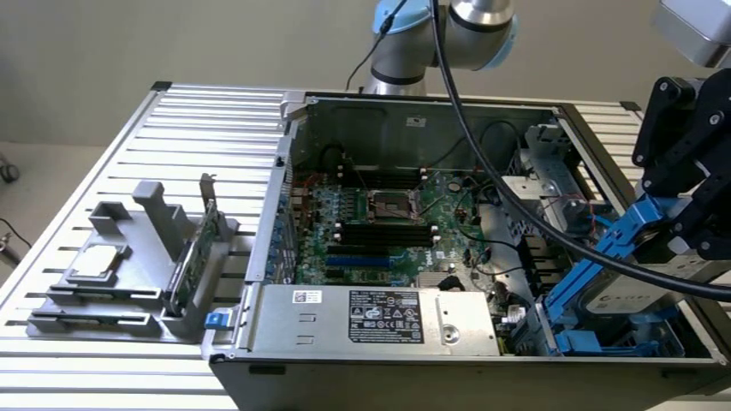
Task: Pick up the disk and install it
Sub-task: 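Insert the disk into the insertion slot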
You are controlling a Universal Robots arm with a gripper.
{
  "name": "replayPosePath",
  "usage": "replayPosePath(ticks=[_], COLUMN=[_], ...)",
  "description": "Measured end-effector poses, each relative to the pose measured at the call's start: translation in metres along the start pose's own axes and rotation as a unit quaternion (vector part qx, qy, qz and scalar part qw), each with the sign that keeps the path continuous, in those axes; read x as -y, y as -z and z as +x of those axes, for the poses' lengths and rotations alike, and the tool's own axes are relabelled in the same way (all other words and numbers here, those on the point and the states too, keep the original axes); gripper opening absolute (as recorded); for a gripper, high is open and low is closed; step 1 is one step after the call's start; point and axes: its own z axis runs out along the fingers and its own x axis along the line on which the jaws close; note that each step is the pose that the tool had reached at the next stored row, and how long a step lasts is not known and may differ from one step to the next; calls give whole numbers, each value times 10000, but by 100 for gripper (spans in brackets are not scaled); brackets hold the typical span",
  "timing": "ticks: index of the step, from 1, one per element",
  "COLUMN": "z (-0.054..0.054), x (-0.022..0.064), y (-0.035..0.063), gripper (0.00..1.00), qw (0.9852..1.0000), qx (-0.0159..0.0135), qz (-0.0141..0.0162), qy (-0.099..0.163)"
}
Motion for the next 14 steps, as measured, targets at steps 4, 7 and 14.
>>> replayPosePath(ticks=[4,7,14], z=[1,1,2], x=[3,3,3], y=[-7,-11,-28], gripper=[33,33,33], qw=[10000,10000,10000], qx=[0,0,0], qz=[0,0,0], qy=[0,0,0])
